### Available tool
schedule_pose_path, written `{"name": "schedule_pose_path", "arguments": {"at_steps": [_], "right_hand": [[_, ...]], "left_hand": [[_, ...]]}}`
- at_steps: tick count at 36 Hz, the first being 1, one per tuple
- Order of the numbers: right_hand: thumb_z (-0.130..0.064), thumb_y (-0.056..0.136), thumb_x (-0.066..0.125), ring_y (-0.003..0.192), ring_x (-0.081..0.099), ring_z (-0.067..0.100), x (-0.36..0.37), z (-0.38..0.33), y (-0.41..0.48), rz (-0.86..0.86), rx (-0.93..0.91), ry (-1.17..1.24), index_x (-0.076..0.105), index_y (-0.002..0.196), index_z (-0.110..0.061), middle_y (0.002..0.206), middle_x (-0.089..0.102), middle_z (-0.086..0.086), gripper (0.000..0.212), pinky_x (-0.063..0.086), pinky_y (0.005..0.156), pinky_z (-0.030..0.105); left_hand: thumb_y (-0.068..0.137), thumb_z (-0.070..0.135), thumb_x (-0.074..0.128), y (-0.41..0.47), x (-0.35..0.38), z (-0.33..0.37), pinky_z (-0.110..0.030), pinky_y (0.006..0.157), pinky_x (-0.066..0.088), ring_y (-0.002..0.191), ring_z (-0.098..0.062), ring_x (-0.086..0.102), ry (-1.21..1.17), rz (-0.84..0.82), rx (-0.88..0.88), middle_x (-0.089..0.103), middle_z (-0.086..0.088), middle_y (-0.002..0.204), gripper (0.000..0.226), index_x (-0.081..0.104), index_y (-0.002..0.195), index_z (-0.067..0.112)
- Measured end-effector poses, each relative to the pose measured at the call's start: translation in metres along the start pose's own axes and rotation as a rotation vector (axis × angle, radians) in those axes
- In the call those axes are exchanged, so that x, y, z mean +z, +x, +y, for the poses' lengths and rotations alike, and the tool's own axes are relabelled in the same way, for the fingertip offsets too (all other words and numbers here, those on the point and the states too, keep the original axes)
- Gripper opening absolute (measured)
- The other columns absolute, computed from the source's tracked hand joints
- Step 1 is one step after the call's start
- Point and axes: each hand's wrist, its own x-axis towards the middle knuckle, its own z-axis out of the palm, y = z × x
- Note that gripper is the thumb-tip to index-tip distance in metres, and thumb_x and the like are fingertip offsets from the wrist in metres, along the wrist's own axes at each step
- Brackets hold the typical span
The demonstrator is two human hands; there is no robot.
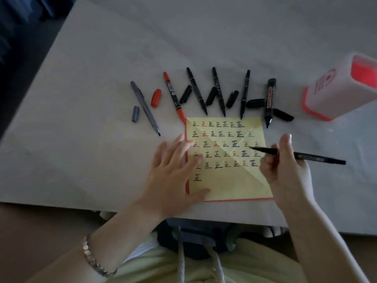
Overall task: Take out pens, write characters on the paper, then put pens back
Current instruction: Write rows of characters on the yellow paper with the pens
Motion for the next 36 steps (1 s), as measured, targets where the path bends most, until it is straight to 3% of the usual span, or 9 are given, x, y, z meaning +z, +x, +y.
{"name": "schedule_pose_path", "arguments": {"at_steps": [2, 5, 10, 16, 20, 25, 30, 33, 36], "right_hand": [[-0.025, 0.091, 0.049, 0.047, 0.043, 0.007, -0.021, -0.019, 0.016, -0.061, 0.071, 0.089, 0.055, 0.072, -0.012, 0.052, 0.05, -0.003, 0.024, 0.037, 0.043, 0.014], [-0.021, 0.093, 0.046, 0.044, 0.045, 0.006, -0.046, -0.051, 0.041, -0.088, 0.073, -0.028, 0.056, 0.075, -0.008, 0.046, 0.054, -0.004, 0.024, 0.037, 0.04, 0.013], [-0.021, 0.091, 0.052, 0.031, 0.043, 0.002, -0.057, -0.091, 0.075, -0.068, -0.037, -0.733, 0.055, 0.065, -0.008, 0.053, 0.057, 0.001, 0.029, 0.031, 0.032, 0.009], [-0.028, 0.085, 0.062, 0.058, 0.043, 0.026, -0.04, -0.086, 0.096, -0.065, -0.224, -1.375, 0.058, 0.067, 0.003, 0.058, 0.049, 0.012, 0.036, 0.029, 0.049, 0.027], [-0.03, 0.084, 0.063, 0.063, 0.047, 0.03, -0.036, -0.083, 0.102, 0.018, -0.274, -1.397, 0.061, 0.082, 0.002, 0.068, 0.054, 0.015, 0.032, 0.033, 0.051, 0.03], [-0.032, 0.086, 0.06, 0.055, 0.045, 0.028, -0.038, -0.076, 0.105, 0.05, -0.257, -1.393, 0.057, 0.074, 0.002, 0.059, 0.05, 0.012, 0.036, 0.031, 0.048, 0.028], [-0.031, 0.087, 0.056, 0.09, 0.054, 0.038, -0.028, -0.074, 0.099, 0.143, -0.503, -1.412, 0.063, 0.095, 0.0, 0.098, 0.06, 0.022, 0.032, 0.039, 0.069, 0.034], [-0.03, 0.085, 0.057, 0.084, 0.056, 0.035, -0.01, -0.078, 0.095, 0.077, -0.601, -1.295, 0.067, 0.089, -0.004, 0.088, 0.062, 0.017, 0.028, 0.041, 0.067, 0.033], [-0.028, 0.084, 0.058, 0.066, 0.048, 0.033, 0.006, -0.085, 0.098, -0.001, -0.474, -1.309, 0.065, 0.076, 0.002, 0.068, 0.055, 0.019, 0.032, 0.041, 0.058, 0.031]], "left_hand": [[0.073, 0.066, 0.042, 0.0, 0.002, 0.001, -0.052, 0.108, 0.014, 0.136, -0.027, 0.022, -0.013, 0.022, 0.023, 0.044, -0.01, 0.139, 0.066, 0.054, 0.119, 0.021], [0.071, 0.067, 0.044, 0.0, 0.004, 0.002, -0.051, 0.108, 0.017, 0.135, -0.024, 0.026, -0.012, 0.038, 0.039, 0.045, -0.008, 0.138, 0.067, 0.049, 0.12, 0.021], [0.071, 0.068, 0.044, 0.001, 0.002, 0.003, -0.048, 0.108, 0.016, 0.134, -0.022, 0.027, -0.005, 0.037, 0.04, 0.048, -0.007, 0.137, 0.067, 0.046, 0.12, 0.022], [0.071, 0.069, 0.044, 0.001, 0.002, 0.003, -0.047, 0.109, 0.014, 0.133, -0.022, 0.028, 0.009, 0.028, 0.036, 0.05, -0.005, 0.134, 0.067, 0.049, 0.119, 0.022], [0.071, 0.069, 0.044, 0.001, 0.002, 0.003, -0.047, 0.108, 0.015, 0.133, -0.021, 0.028, 0.001, 0.031, 0.032, 0.05, -0.004, 0.134, 0.066, 0.048, 0.119, 0.023], [0.072, 0.067, 0.044, 0.0, 0.003, 0.003, -0.046, 0.11, 0.013, 0.134, -0.021, 0.028, -0.01, 0.036, 0.032, 0.049, -0.004, 0.135, 0.065, 0.049, 0.119, 0.022], [0.072, 0.067, 0.044, 0.001, 0.004, 0.002, -0.046, 0.11, 0.014, 0.134, -0.022, 0.03, -0.016, 0.047, 0.038, 0.049, -0.003, 0.135, 0.065, 0.048, 0.119, 0.023], [0.072, 0.067, 0.045, 0.001, 0.005, 0.001, -0.046, 0.109, 0.014, 0.134, -0.023, 0.03, -0.012, 0.049, 0.043, 0.048, -0.004, 0.136, 0.065, 0.05, 0.119, 0.022], [0.071, 0.067, 0.046, 0.001, 0.006, 0.0, -0.048, 0.109, 0.015, 0.135, -0.023, 0.029, -0.019, 0.055, 0.043, 0.048, -0.003, 0.136, 0.065, 0.049, 0.119, 0.023]]}}
